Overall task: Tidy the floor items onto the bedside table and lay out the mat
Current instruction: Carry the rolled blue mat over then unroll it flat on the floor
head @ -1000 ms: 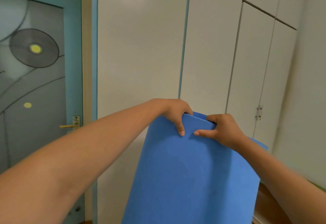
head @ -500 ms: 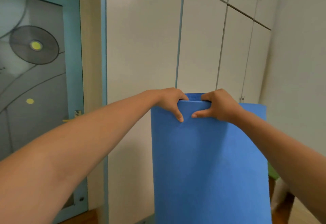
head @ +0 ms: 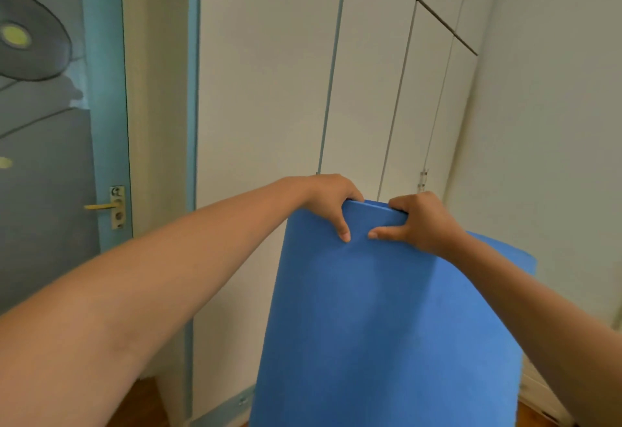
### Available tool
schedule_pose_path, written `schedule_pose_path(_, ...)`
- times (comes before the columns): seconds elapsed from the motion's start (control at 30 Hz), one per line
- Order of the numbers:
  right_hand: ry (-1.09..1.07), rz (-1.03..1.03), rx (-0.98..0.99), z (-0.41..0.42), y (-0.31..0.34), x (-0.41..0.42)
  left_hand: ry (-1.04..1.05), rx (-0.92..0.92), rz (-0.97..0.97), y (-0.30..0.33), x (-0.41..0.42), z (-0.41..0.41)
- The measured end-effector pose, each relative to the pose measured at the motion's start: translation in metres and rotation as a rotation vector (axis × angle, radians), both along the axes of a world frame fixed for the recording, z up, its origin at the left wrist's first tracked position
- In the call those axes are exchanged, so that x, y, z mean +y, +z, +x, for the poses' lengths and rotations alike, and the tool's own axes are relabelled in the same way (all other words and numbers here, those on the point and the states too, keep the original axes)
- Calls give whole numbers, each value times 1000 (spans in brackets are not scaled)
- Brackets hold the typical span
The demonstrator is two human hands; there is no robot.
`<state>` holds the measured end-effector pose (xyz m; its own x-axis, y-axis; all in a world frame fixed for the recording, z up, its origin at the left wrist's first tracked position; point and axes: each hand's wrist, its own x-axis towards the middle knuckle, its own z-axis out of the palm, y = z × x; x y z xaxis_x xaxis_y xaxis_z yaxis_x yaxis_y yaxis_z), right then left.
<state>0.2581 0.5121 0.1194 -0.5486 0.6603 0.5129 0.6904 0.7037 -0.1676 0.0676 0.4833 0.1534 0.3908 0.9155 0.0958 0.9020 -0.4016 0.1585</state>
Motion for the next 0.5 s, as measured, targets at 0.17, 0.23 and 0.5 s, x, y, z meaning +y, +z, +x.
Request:
schedule_pose_path(0.17,20,-51,22,-6,-13,-1,19,31,-13,-9,-5,-3)
schedule_pose_path(0.23,17,-55,27,-5,-15,2,28,35,-15,-10,-2,-3)
schedule_pose_path(0.5,-26,-44,14,14,-38,30,18,70,6,-31,30,16)
